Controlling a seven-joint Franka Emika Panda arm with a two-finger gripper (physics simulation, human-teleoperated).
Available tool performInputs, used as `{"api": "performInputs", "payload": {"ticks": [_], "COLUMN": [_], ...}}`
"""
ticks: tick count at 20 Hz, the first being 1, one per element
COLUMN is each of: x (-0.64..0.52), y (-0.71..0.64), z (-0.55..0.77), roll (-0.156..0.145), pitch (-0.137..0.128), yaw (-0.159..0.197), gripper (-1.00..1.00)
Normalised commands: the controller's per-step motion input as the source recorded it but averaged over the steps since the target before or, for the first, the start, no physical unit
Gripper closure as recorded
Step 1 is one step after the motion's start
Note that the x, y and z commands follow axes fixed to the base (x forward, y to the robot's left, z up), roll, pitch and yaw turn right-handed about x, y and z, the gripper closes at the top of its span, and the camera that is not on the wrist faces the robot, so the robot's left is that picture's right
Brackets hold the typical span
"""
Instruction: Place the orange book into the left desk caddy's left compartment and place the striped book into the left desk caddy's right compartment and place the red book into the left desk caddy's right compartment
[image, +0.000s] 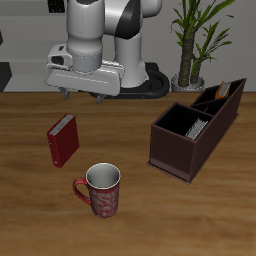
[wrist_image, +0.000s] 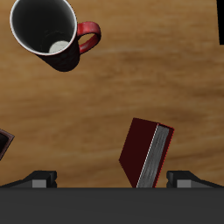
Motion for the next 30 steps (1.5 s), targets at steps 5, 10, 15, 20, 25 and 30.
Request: {"api": "performInputs", "payload": {"ticks": [5,10,15,20,25,30], "x": [-0.07,0.02,0.14,0.02,-0.11,-0.08], "y": [-0.53,-0.46,-0.4,-0.04,0.07,-0.01], "z": [0.01,-0.01,-0.1,-0.39,-0.3,-0.28], "roll": [0.07,0.027,-0.055,-0.018,-0.035,0.0], "pitch": [0.011,-0.011,-0.015,-0.008,-0.047,-0.019], "yaw": [-0.125,-0.07,-0.034,-0.033,0.004,-0.028], "gripper": [-1.0,-1.0,-1.0,-1.0,-1.0,-1.0]}}
